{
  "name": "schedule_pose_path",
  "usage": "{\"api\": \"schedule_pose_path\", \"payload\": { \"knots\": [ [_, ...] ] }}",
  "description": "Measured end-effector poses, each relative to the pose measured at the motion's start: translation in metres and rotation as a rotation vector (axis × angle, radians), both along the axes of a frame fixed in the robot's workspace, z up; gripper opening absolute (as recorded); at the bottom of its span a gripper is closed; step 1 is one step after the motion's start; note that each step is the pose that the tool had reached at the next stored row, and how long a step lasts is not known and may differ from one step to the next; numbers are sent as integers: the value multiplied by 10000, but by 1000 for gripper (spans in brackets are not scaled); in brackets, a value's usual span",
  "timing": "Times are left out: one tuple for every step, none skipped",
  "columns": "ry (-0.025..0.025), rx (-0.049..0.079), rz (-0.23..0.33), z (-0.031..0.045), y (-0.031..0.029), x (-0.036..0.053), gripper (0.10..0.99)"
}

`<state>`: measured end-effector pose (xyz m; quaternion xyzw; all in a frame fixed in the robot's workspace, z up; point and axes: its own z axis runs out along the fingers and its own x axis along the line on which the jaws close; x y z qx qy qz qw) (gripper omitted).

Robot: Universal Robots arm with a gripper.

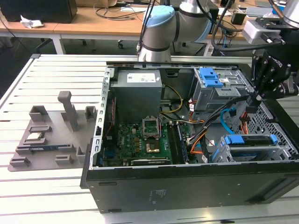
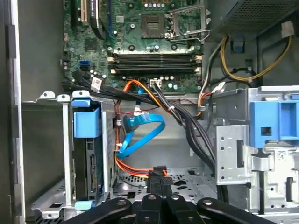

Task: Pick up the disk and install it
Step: 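Insert the first disk wire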

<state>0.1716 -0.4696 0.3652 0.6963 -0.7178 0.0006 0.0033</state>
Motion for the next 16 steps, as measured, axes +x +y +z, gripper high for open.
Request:
{"api": "schedule_pose_path", "payload": {
  "knots": [
    [0, -27, -1, -2, 0, 0, 106],
    [0, -31, 1, 0, 0, 1, 106],
    [0, -32, 1, 0, 0, 1, 106],
    [0, -33, 1, 0, 0, 1, 114],
    [0, -32, 1, 0, 0, 1, 169],
    [0, -34, 2, 0, 1, 1, 235],
    [0, -34, 2, 0, 0, 1, 294],
    [0, -34, 1, 0, 0, 1, 361],
    [0, -35, 2, 0, 0, 1, 361],
    [0, -35, 2, 0, 1, 1, 361],
    [0, -103, 1, -9, 1, 1, 361],
    [-1, -143, 1, -24, 1, 0, 361],
    [0, -173, 1, -46, 1, 1, 361],
    [0, -181, 2, -68, 1, 1, 361],
    [0, -213, 2, -129, 1, 1, 361],
    [0, -222, 1, -158, 1, 1, 361]
  ]
}}
